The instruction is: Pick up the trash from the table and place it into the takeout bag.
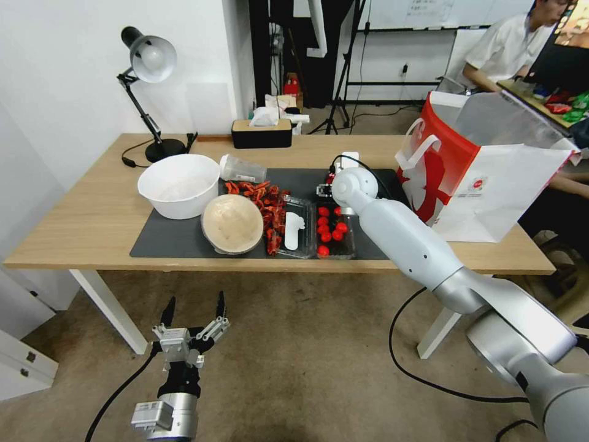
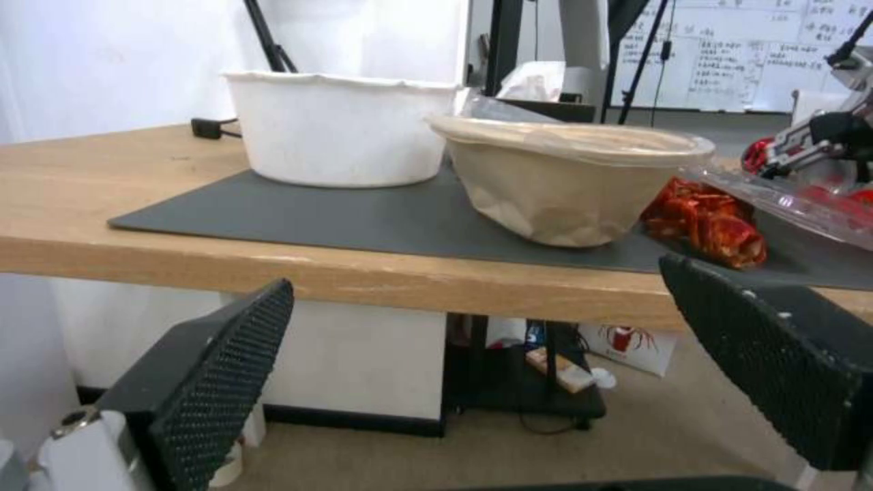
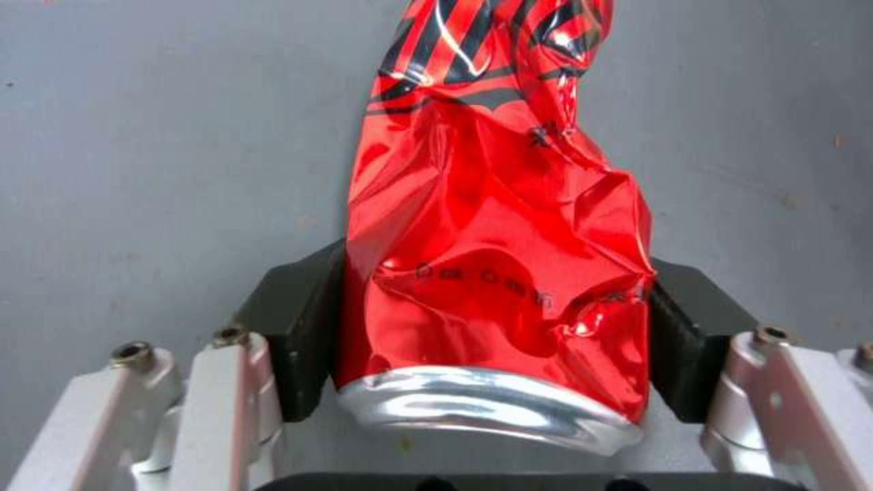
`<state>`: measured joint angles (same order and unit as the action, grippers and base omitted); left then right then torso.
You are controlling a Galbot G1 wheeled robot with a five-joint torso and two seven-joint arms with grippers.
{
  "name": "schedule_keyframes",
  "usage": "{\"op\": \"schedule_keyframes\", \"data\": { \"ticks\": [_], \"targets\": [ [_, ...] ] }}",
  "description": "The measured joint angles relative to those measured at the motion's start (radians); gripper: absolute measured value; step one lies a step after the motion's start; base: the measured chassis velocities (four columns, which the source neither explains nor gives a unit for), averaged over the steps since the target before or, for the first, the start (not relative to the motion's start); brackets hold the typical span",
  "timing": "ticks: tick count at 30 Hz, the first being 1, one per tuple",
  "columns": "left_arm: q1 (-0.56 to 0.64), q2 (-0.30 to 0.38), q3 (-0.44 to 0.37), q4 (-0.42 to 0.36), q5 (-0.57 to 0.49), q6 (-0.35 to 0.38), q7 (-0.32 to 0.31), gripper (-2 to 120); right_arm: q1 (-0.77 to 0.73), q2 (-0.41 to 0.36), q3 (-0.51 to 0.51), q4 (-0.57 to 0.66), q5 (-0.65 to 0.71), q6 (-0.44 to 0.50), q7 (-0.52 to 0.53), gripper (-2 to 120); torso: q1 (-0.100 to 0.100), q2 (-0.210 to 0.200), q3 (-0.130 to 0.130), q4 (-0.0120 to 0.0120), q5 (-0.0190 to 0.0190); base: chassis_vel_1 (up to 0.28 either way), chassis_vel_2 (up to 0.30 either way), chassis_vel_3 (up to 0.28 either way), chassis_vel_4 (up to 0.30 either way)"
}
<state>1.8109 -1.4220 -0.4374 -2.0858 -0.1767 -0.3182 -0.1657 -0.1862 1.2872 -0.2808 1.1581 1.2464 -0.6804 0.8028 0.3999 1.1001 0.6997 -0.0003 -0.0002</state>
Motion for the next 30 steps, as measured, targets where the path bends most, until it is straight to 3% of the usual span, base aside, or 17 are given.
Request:
{"op": "schedule_keyframes", "data": {
  "ticks": [18,30],
  "targets": [
    [0.0,0.004,0.001,-0.011,0.0,0.0,-0.001,100,-0.009,-0.022,0.0,0.045,0.016,0.002,0.024,61,0.0,0.0,0.0,0.0002,0.0004,0.0,0.0,0.0,0.0],
    [0.004,0.008,-0.004,-0.025,0.0,0.001,-0.002,100,-0.043,-0.155,-0.018,0.335,0.005,0.016,0.024,61,0.0,0.0,0.0,0.0002,0.0002,0.0,0.0,0.0,0.0]
  ]
}}
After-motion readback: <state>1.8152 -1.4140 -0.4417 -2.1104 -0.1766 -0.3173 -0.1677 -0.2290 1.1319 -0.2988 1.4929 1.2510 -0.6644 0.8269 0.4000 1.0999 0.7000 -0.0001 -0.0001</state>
